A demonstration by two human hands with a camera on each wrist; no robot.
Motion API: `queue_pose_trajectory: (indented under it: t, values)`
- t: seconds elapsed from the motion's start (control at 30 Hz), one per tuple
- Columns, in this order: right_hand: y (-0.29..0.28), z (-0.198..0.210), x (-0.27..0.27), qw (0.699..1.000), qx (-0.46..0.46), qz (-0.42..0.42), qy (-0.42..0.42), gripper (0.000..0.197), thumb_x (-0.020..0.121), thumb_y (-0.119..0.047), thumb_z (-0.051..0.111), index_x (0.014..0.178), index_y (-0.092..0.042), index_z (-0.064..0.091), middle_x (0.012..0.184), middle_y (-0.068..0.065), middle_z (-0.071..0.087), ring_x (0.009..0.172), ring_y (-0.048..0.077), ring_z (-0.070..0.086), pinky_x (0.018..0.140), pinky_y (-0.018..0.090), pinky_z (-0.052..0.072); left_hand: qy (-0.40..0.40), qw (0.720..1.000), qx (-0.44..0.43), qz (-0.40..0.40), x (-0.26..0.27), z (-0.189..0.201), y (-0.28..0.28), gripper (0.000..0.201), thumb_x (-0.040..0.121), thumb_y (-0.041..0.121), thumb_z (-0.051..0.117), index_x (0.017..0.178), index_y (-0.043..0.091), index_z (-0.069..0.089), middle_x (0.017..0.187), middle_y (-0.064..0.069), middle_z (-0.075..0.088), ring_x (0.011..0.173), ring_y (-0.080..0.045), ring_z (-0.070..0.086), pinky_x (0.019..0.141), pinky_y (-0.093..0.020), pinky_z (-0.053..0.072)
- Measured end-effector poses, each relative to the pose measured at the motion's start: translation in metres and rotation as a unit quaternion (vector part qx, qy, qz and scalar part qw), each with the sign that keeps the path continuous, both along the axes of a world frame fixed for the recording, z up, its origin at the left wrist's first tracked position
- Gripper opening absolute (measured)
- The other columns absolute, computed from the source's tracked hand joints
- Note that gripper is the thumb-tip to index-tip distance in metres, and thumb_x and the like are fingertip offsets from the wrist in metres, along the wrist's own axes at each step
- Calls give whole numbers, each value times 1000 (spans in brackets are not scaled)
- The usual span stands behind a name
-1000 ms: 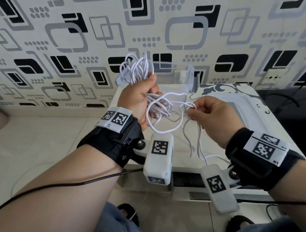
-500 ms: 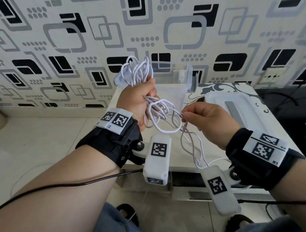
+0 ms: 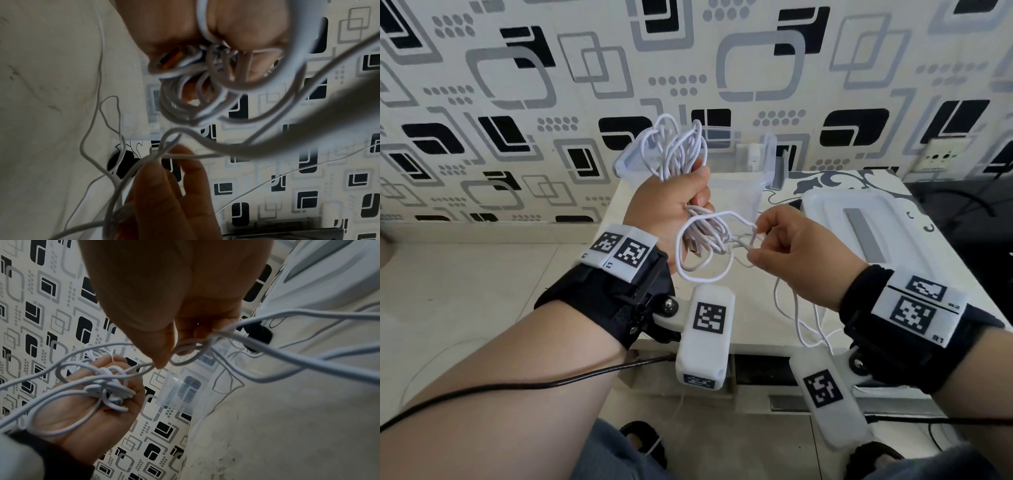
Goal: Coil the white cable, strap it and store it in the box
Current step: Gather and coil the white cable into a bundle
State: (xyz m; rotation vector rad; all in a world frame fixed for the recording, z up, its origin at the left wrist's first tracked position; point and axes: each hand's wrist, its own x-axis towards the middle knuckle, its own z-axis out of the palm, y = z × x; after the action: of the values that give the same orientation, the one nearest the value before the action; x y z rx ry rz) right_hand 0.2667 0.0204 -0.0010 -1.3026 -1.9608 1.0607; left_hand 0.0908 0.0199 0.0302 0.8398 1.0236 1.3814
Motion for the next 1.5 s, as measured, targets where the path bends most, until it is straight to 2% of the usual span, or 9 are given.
queue_pose_trajectory:
  t: [0.1,0.33,0.57,0.73,0.83,1.0,1.17,1.37,1.5]
  values:
    - [-1,1,0,1000,-14,28,5,23,86,-17,59,92,-39,54,58,-8,46,47,3,42,52,17,39,11,1000,3,-16,2,-1,-1,26,94,11,50,69,17,52,47,3,40,39,-11,37,43,-21,36]
    - [7,0,6,992,19,-108,66,19,86,-25,62,68,-18,64,58,-6,55,45,0,44,47,8,37,35,999,5,39,-2,-1,0,30,93,10,51,64,16,46,44,5,38,36,-11,35,42,-21,33]
    - [33,-9,39,945,10,-314,92,24,88,-30,54,69,-19,62,67,-6,64,61,15,49,63,30,44,-20,992,-7,126,-24,2,5,42,93,14,53,54,18,36,40,7,32,31,-10,31,39,-18,29]
    - [44,-16,59,921,10,-390,8,31,86,-31,49,60,-17,56,63,0,61,63,25,52,71,37,48,-21,963,-57,264,-53,11,6,28,89,25,61,65,14,51,50,1,53,41,-17,55,50,-29,53]
    - [44,-14,57,924,13,-381,-10,30,84,-29,50,58,-17,57,66,5,62,63,27,53,65,35,45,-21,955,-102,278,-63,9,7,24,88,33,60,73,15,53,77,-8,61,63,-25,64,58,-41,57]
    - [41,-21,39,959,-23,-283,0,4,78,-18,60,76,-22,60,84,8,69,69,23,57,61,31,43,-54,962,-69,258,-44,6,6,34,88,28,62,59,14,50,42,2,50,40,-17,54,62,-34,53]
    - [35,-15,30,969,21,-239,-62,44,83,-11,51,122,-30,47,108,-8,56,98,18,54,83,33,45,-122,976,-10,179,-33,6,8,38,93,20,55,58,12,45,44,3,44,37,-14,46,46,-22,46]
    - [8,14,8,964,74,-190,170,30,77,-14,40,91,-30,60,93,-21,59,75,-11,51,66,4,39,-151,977,-3,149,-20,8,5,18,93,15,55,75,10,55,52,-1,56,50,-18,63,50,-27,54]
    - [-7,27,-2,971,128,-134,148,34,77,-42,38,90,-25,65,92,-12,61,87,-10,50,74,4,36,-95,989,30,111,-10,3,4,19,95,11,50,76,11,54,52,-1,57,56,-19,67,53,-30,55]
